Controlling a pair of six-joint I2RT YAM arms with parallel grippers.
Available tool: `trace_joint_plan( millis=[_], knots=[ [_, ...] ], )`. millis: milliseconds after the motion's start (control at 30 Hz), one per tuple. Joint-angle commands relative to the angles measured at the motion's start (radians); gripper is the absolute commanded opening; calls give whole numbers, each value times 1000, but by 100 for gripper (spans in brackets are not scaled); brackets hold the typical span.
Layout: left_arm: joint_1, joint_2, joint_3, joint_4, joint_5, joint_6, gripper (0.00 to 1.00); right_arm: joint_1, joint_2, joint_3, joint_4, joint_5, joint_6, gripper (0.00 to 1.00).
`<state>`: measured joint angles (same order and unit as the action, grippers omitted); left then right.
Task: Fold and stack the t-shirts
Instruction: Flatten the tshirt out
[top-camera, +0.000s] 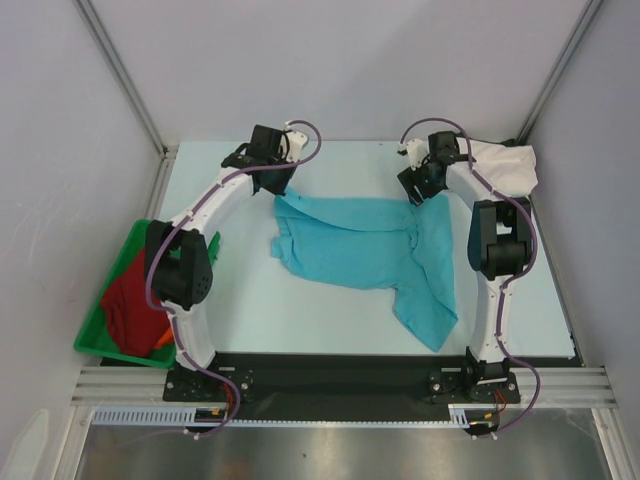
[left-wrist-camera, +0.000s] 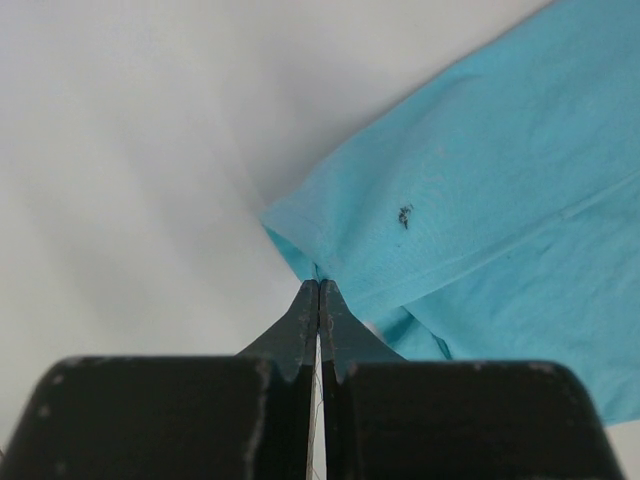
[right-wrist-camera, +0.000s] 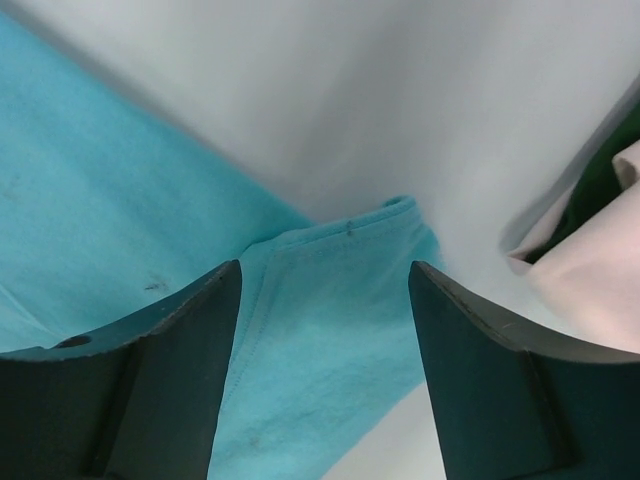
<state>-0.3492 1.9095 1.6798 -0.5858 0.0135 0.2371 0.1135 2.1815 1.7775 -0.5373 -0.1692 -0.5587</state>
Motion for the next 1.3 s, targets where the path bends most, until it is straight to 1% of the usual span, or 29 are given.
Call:
trace_joint_plan(
  millis=[0, 133, 200, 333, 500, 567, 633, 700, 733, 800, 833, 867, 900, 1000, 1067, 1100, 1133, 1167, 1233, 1267],
  knots=[
    [-2, 13, 55, 20, -10, 11, 0, 14, 12, 2, -33, 20, -10, 72],
    [-5, 20, 60, 18, -10, 10, 1, 18, 23, 0, -38, 48, -3, 64],
    [-5, 20, 58, 20, -10, 11, 0, 20, 21, -1, -32, 59, -3, 62],
    [-5, 19, 52, 21, -10, 11, 0, 28, 24, -7, -35, 85, -10, 55],
    [-5, 14, 51, 24, -10, 13, 0, 35, 20, -24, -33, 99, -20, 51],
    [-5, 11, 47, 26, -38, 13, 0, 37, 18, -27, -35, 102, -23, 49],
    [-5, 3, 41, 26, -40, 14, 0, 38, 14, -33, -35, 99, -27, 39],
    [-5, -10, 34, 29, -44, 21, 0, 43, -9, -38, -32, 109, -33, 34],
    [-5, -16, 28, 29, -49, 22, 1, 49, -20, -41, -32, 109, -38, 28],
    [-2, -42, -9, 35, -53, 30, 0, 58, -72, -49, -33, 108, -47, 25],
    [-1, -75, -29, 41, -52, 33, 0, 63, -95, -53, -35, 103, -52, 21],
    [7, -95, -72, 49, -52, 37, 0, 75, -118, -64, -44, 94, -56, 20],
    [12, -113, -93, 52, -50, 39, 1, 81, -168, -70, -50, 88, -61, 18],
    [36, -199, -185, 66, -50, 45, 1, 104, -258, -105, -82, 53, -55, 16],
    [44, -269, -248, 75, -61, 57, 0, 107, -357, -139, -93, 25, -43, 13],
    [45, -294, -265, 76, -66, 62, 0, 107, -391, -167, -99, 19, -38, 10],
    [47, -315, -281, 80, -70, 64, 0, 106, -455, -179, -111, 13, -26, 9],
    [47, -352, -301, 83, -76, 70, 0, 100, -486, -191, -113, 11, -21, 7],
    [47, -386, -315, 84, -83, 70, 0, 34, -567, -269, -107, -7, -15, 0],
    [47, -386, -310, 84, -83, 68, 0, 34, -583, -270, -102, -10, -12, 0]
  ],
)
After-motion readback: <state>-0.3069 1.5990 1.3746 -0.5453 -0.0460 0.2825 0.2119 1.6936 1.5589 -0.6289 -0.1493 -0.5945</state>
